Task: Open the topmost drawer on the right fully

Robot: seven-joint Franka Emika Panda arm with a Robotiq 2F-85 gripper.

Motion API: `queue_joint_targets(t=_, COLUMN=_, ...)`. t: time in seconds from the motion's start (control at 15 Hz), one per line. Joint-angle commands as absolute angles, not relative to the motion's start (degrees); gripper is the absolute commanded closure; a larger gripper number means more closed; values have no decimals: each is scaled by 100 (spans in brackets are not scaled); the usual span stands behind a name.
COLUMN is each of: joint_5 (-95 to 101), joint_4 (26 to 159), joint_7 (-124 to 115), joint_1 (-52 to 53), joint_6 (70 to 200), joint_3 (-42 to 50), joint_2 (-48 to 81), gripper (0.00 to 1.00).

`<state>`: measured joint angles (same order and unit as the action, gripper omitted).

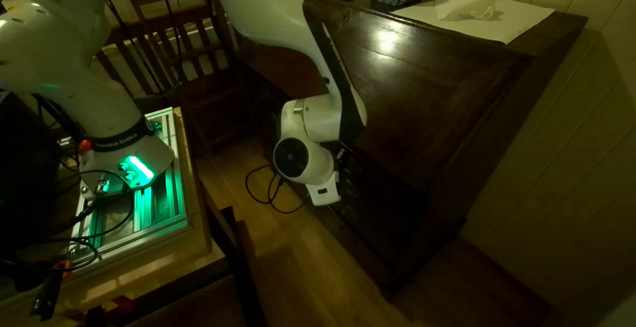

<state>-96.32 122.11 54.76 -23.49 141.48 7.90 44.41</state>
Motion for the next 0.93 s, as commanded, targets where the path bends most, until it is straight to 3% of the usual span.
queue_joint_targets(t=0.0, joint_5=-10559, joint_4=12450, joint_7=6222, joint_1=-2249, joint_6=13467, joint_3=1108, joint_2=4399, gripper=30)
queue_joint_targets(t=0.4, joint_5=-11146, joint_4=12342, joint_7=6576, joint_1=-1943, joint_6=12731, joint_3=1429, joint_2=4705, gripper=40)
queue_joint_targets(t=0.6, joint_5=-11407, joint_4=12254, joint_7=6718, joint_1=-1804, joint_6=12604, joint_3=1526, joint_2=4898, gripper=53)
queue_joint_targets(t=0.87, joint_5=-11704, joint_4=12170, joint_7=6806, joint_1=-1680, joint_6=12510, joint_3=1619, joint_2=5115, gripper=61)
